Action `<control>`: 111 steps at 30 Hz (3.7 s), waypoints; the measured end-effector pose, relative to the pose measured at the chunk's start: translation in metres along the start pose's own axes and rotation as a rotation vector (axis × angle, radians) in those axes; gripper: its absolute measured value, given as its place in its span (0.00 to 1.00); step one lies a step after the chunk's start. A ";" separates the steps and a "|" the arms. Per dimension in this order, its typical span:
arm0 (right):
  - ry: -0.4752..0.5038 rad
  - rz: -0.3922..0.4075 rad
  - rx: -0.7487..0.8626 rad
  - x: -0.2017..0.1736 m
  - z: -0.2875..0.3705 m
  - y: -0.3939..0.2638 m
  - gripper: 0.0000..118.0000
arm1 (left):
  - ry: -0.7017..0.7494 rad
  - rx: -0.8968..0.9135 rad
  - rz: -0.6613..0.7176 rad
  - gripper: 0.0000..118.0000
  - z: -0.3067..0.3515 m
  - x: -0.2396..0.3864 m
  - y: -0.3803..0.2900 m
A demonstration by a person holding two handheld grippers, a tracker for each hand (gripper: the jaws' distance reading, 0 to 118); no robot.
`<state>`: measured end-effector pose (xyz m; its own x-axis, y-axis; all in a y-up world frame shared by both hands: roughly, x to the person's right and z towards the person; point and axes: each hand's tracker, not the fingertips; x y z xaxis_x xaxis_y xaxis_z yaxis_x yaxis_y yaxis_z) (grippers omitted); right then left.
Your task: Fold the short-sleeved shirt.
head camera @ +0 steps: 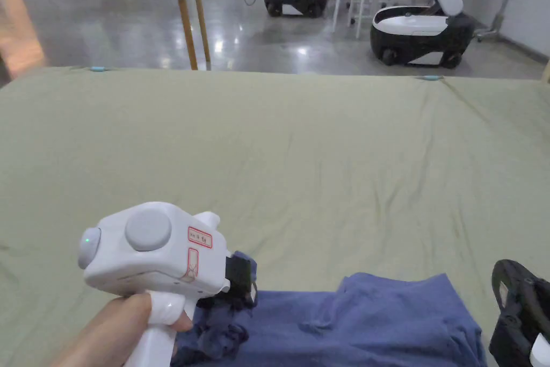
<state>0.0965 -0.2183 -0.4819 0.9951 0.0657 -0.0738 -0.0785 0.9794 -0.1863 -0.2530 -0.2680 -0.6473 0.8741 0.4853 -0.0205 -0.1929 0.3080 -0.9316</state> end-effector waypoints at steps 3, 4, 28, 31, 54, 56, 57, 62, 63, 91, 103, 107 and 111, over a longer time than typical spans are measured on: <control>-0.016 -0.008 -0.016 0.007 0.000 -0.002 0.00 | 0.011 -0.019 -0.086 0.88 -0.026 0.015 -0.003; -0.024 -0.013 -0.021 0.009 -0.001 -0.003 0.00 | 0.005 -0.033 -0.088 0.96 -0.030 0.015 -0.004; -0.025 -0.016 -0.079 0.004 -0.008 -0.011 0.00 | -0.278 -0.059 0.052 0.00 -0.093 -0.005 -0.039; -0.028 -0.013 -0.089 0.004 -0.010 -0.012 0.00 | -0.278 -0.066 0.063 0.00 -0.082 -0.010 -0.036; 0.046 0.016 -0.085 -0.030 -0.021 -0.003 0.00 | -0.349 0.084 0.300 0.93 0.028 -0.153 -0.034; 0.041 0.018 -0.086 -0.028 -0.021 -0.002 0.00 | -0.390 0.046 0.277 0.91 0.016 -0.147 -0.031; 0.040 0.018 -0.086 -0.027 -0.021 -0.002 0.00 | -0.434 0.029 0.268 0.91 0.009 -0.146 -0.029; 0.019 0.015 -0.085 -0.022 -0.020 0.000 0.00 | -0.510 -0.017 0.305 0.52 -0.020 -0.140 -0.026; 0.017 0.014 -0.084 -0.020 -0.019 0.000 0.00 | -0.446 -0.023 0.294 0.19 -0.021 -0.138 -0.025; 0.029 -0.044 -0.049 0.005 -0.018 -0.005 0.00 | -0.019 0.158 0.038 0.08 0.068 0.033 -0.001; -0.047 -0.093 -0.071 0.039 -0.006 -0.013 0.00 | 0.049 0.062 -0.138 0.87 -0.044 0.102 -0.016; -0.057 -0.110 -0.078 0.044 -0.010 -0.016 0.00 | -0.051 0.216 -0.132 0.63 0.010 0.088 -0.019; -0.051 -0.112 -0.082 0.041 -0.015 -0.016 0.00 | -0.244 0.185 -0.077 0.03 0.018 0.066 -0.010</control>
<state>0.1380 -0.2342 -0.4962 0.9995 -0.0317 0.0012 0.0308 0.9624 -0.2698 -0.2016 -0.2238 -0.6329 0.7606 0.6300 0.1567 -0.2274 0.4846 -0.8447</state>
